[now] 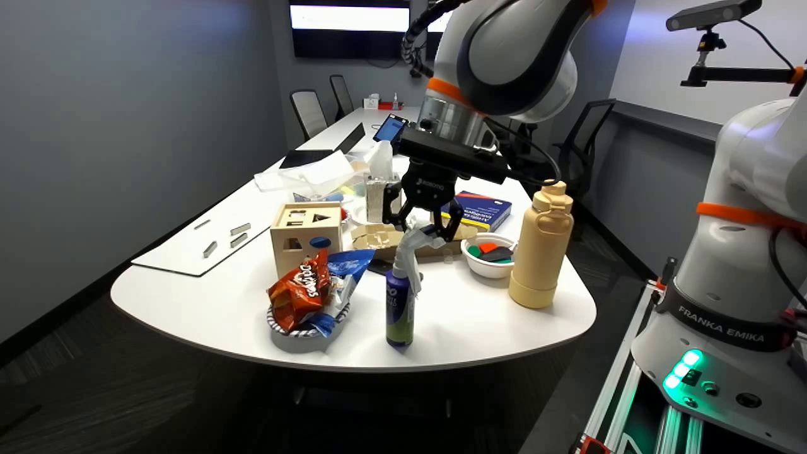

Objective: Use the napkin to wipe the top of the blue bottle.

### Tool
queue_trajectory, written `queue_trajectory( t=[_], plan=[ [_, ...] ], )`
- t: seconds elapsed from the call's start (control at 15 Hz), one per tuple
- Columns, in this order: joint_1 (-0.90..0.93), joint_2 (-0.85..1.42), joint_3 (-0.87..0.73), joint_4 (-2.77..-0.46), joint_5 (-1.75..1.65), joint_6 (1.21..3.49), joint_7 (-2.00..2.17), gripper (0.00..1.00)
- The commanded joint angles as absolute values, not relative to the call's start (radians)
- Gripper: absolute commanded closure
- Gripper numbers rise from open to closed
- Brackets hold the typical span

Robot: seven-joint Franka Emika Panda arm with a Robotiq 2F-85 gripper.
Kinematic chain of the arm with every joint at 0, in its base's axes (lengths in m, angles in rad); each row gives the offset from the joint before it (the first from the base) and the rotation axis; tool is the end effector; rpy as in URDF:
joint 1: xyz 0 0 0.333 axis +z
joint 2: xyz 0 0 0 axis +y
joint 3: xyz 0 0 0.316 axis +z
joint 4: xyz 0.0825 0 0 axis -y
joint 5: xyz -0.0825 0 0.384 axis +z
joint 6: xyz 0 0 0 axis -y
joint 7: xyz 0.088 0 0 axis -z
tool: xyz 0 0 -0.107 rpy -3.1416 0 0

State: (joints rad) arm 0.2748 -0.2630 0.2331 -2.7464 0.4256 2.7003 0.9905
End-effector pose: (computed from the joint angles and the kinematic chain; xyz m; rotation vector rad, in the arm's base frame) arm 0.3618 0.1807 0.3170 -2.6195 1.1857 -0.0716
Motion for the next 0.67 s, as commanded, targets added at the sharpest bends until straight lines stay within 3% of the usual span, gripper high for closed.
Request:
queue_trajectory(
  t=[0.0, 0.6],
  plan=[
    [0.276, -0.252, 0.234, -2.714, 0.449, 2.695, 0.964, 1.0],
    [0.269, -0.224, 0.249, -2.676, 0.429, 2.693, 0.97, 1.0]
  ],
)
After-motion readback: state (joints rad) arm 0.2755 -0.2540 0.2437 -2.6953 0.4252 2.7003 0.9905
